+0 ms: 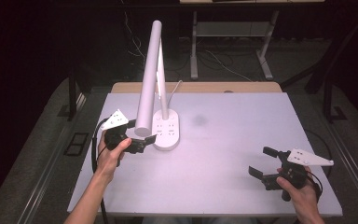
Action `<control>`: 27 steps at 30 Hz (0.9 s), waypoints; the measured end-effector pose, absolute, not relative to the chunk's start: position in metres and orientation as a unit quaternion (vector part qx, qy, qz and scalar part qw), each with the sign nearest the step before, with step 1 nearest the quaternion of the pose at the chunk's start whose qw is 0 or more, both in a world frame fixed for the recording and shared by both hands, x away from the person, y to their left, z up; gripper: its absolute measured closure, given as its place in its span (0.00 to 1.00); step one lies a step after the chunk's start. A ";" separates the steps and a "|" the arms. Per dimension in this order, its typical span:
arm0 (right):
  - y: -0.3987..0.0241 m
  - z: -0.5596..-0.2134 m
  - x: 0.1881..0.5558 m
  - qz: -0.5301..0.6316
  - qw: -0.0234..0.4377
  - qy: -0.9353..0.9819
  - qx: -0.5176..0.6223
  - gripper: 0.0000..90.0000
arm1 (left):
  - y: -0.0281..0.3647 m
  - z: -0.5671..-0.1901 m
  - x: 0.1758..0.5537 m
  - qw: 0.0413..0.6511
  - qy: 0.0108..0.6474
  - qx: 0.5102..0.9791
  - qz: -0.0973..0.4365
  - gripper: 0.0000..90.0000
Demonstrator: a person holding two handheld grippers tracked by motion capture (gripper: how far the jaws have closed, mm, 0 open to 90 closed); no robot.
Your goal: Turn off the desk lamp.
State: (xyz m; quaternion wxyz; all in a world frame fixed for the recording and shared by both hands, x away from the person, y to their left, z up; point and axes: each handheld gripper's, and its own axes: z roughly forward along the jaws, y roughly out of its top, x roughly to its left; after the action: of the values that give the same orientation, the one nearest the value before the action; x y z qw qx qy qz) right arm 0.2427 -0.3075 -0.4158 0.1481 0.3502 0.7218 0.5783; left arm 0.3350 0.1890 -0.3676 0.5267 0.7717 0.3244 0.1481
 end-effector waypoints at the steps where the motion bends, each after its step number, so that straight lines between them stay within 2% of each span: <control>1: -0.307 -0.416 0.243 0.578 0.148 0.722 0.350 0.01 | 0.189 -0.367 0.337 0.525 0.323 0.773 0.150 0.07; 17: -0.307 -0.416 0.243 0.578 0.148 0.722 0.349 0.01 | 0.192 -0.361 0.366 0.496 0.328 0.791 0.143 0.09; 27: -0.307 -0.416 0.243 0.578 0.148 0.723 0.349 0.01 | 0.195 -0.369 0.381 0.478 0.343 0.798 0.130 0.15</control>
State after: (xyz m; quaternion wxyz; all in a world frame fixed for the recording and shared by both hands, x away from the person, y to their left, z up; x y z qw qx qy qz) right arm 0.2426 -0.3075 -0.4162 0.1485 0.3487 0.7226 0.5781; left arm 0.3812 0.1945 -0.3688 0.4782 0.7978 0.3433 0.1301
